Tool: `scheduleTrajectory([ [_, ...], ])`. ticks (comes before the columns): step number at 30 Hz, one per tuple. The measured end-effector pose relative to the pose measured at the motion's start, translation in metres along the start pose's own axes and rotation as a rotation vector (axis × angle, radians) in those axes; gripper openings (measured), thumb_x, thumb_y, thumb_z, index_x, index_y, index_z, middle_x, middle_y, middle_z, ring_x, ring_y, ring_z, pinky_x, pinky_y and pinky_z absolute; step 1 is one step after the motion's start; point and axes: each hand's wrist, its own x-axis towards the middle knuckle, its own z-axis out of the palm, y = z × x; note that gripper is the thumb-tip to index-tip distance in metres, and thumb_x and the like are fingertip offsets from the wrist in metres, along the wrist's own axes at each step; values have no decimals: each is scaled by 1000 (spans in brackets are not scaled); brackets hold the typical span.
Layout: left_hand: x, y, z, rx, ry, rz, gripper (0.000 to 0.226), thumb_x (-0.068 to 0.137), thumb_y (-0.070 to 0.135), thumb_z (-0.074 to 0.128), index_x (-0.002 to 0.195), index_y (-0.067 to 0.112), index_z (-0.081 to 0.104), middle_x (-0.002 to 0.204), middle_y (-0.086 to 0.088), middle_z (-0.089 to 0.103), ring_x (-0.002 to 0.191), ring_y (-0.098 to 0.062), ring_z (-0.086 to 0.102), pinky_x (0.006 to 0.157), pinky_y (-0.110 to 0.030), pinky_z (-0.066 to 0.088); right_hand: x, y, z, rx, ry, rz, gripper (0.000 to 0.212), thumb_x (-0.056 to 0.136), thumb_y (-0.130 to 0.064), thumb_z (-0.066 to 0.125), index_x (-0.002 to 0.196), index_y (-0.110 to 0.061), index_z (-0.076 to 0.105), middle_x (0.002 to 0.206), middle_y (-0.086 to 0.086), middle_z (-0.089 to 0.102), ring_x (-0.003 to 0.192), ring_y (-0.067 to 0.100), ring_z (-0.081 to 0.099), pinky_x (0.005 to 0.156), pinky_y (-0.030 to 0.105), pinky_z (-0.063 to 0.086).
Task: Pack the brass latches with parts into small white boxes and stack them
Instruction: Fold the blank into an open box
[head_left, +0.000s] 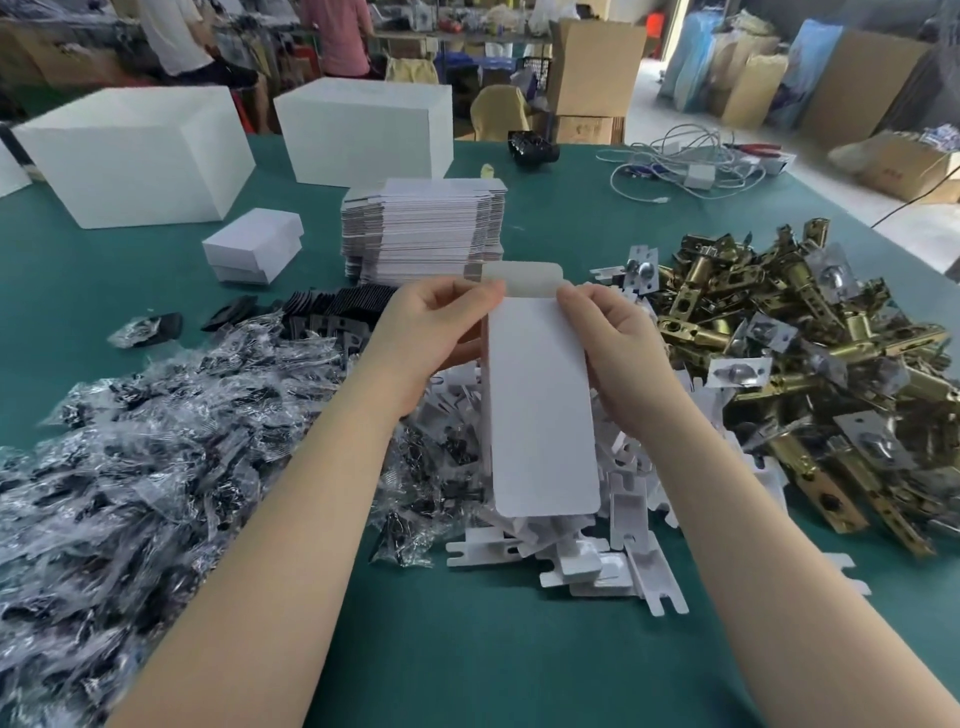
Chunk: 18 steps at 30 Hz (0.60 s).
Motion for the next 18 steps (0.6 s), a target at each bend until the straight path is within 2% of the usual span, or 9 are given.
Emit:
scheduleTrajectory([
  [2,-1,2,0,-25,4,-27,27,90,22,72,64,27,77,74,4,73,68,-8,69,63,-21,57,-1,0,3,18,10,0,25,100,-29,56,92,-7,63,89,13,52,80,26,45,71,40,33],
  [4,-2,3,2,-33,22,-35,26,88,20,73,63,24,77,73,2,72,67,-11,67,62,-22,56,-2,0,4,34,17,12,21,99,-27,57,84,-15,65,88,13,56,80,25,49,70,38,37],
  [6,-2,4,5,-57,45,-46,23,87,18,73,65,23,77,73,0,72,67,-13,66,60,-22,56,-2,0,4,60,16,0,17,98,-25,59,85,-22,69,85,5,64,78,20,56,67,34,44],
  [8,-2,4,7,-96,58,-65,18,88,15,72,74,22,79,78,-1,71,72,-16,65,59,-22,56,-2,1,3,98,3,-45,9,98,-21,60,101,-25,67,85,-2,68,79,16,60,69,33,50],
  [10,-2,4,8,-133,58,-77,14,90,14,71,88,26,78,86,-1,70,77,-21,63,61,-23,57,-1,1,1,114,-12,-62,24,98,-19,60,120,-27,57,85,-5,69,79,14,64,69,31,53],
  [13,0,3,4,-156,34,-75,32,89,15,72,112,36,64,98,0,76,78,-20,70,67,-26,59,0,-1,-2,120,-26,14,43,98,-21,60,138,-27,47,86,-7,68,71,6,65,57,20,51],
  [15,-1,4,2,-159,0,-98,31,90,14,72,108,38,66,100,-3,77,77,-18,73,69,-27,60,0,-3,-3,120,-59,74,35,98,-21,59,133,-22,54,96,-2,70,69,8,65,51,19,49],
  [18,-2,8,2,-129,-15,-136,12,89,12,72,93,23,75,86,0,77,68,-15,72,60,-23,58,2,-4,-6,112,-71,96,11,97,-17,58,108,-19,60,89,-3,68,65,12,61,49,21,47],
])
